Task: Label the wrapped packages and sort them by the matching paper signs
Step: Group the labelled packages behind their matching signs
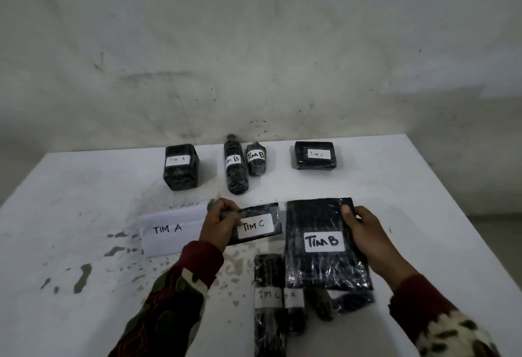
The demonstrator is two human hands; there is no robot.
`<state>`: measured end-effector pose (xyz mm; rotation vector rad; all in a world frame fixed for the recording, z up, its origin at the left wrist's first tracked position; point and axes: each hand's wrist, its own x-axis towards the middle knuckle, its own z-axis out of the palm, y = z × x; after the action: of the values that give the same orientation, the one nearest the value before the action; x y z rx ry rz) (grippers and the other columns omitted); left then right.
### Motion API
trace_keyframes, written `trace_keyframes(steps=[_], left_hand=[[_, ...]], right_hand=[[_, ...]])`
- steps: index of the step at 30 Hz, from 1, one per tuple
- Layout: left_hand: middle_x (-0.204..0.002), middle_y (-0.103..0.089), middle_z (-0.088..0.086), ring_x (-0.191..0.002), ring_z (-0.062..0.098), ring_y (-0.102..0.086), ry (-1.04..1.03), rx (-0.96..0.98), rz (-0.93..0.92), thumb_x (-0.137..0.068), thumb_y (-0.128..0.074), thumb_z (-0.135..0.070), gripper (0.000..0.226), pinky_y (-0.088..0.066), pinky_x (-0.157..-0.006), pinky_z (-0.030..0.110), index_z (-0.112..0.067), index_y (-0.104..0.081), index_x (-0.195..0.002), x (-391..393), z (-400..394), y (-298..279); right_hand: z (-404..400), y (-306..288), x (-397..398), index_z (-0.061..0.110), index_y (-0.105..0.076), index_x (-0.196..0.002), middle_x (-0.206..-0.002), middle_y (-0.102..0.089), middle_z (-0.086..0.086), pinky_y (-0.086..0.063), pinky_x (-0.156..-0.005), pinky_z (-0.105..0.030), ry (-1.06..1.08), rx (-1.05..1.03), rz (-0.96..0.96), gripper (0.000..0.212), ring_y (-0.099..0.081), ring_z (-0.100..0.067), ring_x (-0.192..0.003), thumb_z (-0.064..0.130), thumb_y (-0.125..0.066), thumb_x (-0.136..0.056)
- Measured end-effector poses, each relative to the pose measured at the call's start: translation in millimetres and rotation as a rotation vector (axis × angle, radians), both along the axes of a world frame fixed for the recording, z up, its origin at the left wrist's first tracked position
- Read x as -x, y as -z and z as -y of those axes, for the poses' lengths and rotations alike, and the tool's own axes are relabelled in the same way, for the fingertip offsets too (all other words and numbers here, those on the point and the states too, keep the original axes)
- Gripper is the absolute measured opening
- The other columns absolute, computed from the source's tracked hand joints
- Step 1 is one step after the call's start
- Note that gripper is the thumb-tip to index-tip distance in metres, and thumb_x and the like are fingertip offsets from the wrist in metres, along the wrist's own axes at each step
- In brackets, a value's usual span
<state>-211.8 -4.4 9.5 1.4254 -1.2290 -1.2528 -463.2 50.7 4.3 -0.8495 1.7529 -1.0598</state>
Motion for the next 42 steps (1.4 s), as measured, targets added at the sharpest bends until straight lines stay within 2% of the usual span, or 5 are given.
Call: trace_keyframes(steps=[11, 18, 26, 34, 42], left_hand=[[-0.076, -0.054, 0.009, -0.069, 0.021, -0.055, -0.283, -0.084, -0.154, -0.085, -0.052, 0.007, 0.027, -0.053, -0.049, 0.023, -0.018, -0.048, -0.075, -37.4, 58.3, 4.6], [-0.093, -0.056, 0.014, -0.072, 0.02, -0.056, -0.454, -0.05, -0.215, -0.085, -0.053, 0.005, 0.027, -0.052, -0.044, 0.015, -0.003, -0.05, -0.111, -56.5, 98.1, 5.5], [-0.083, -0.057, 0.002, -0.074, 0.015, -0.058, -0.552, -0.039, -0.323, -0.085, -0.055, 0.002, 0.025, -0.054, -0.048, 0.017, -0.011, -0.051, -0.106, -59.9, 149.0, 9.6], [-0.08, -0.058, 0.0, -0.074, 0.014, -0.059, -0.58, -0.075, -0.375, -0.085, -0.056, 0.001, 0.02, -0.055, -0.048, 0.018, -0.018, -0.053, -0.09, -51.8, 167.9, 24.7], [-0.082, -0.059, 0.003, -0.073, 0.014, -0.059, -0.483, -0.081, -0.371, -0.085, -0.054, 0.004, 0.024, -0.054, -0.049, 0.016, -0.02, -0.055, -0.086, -40.0, 163.2, 26.9]], right_hand=[[68.3, -7.4, -18.1, 0.005, -0.059, -0.1, -0.098, -0.066, -0.019, -0.052, -0.086, -0.048, 0.146, 0.081, 0.205, 0.017, -0.062, -0.033, -0.088, 0.018, -0.059, -0.088], [133.9, -5.1, -38.4, 0.014, -0.064, -0.086, -0.075, -0.068, -0.001, -0.051, -0.05, -0.024, 0.234, 0.103, 0.242, 0.008, -0.067, -0.013, -0.061, 0.017, -0.057, -0.09], [228.5, 11.0, -84.9, 0.008, -0.062, -0.085, -0.085, -0.068, -0.013, -0.055, -0.074, -0.038, 0.148, 0.016, 0.271, 0.014, -0.065, -0.027, -0.074, 0.018, -0.055, -0.091], [273.2, 35.3, -99.6, 0.015, -0.064, -0.081, -0.092, -0.07, -0.015, -0.054, -0.077, -0.036, 0.049, 0.009, 0.155, 0.015, -0.064, -0.023, -0.075, 0.026, -0.058, -0.089], [264.1, 41.7, -102.2, 0.005, -0.054, -0.125, -0.129, -0.053, -0.014, -0.043, -0.091, -0.03, -0.158, 0.013, -0.215, 0.051, -0.057, -0.027, -0.109, 0.029, -0.068, -0.082]])
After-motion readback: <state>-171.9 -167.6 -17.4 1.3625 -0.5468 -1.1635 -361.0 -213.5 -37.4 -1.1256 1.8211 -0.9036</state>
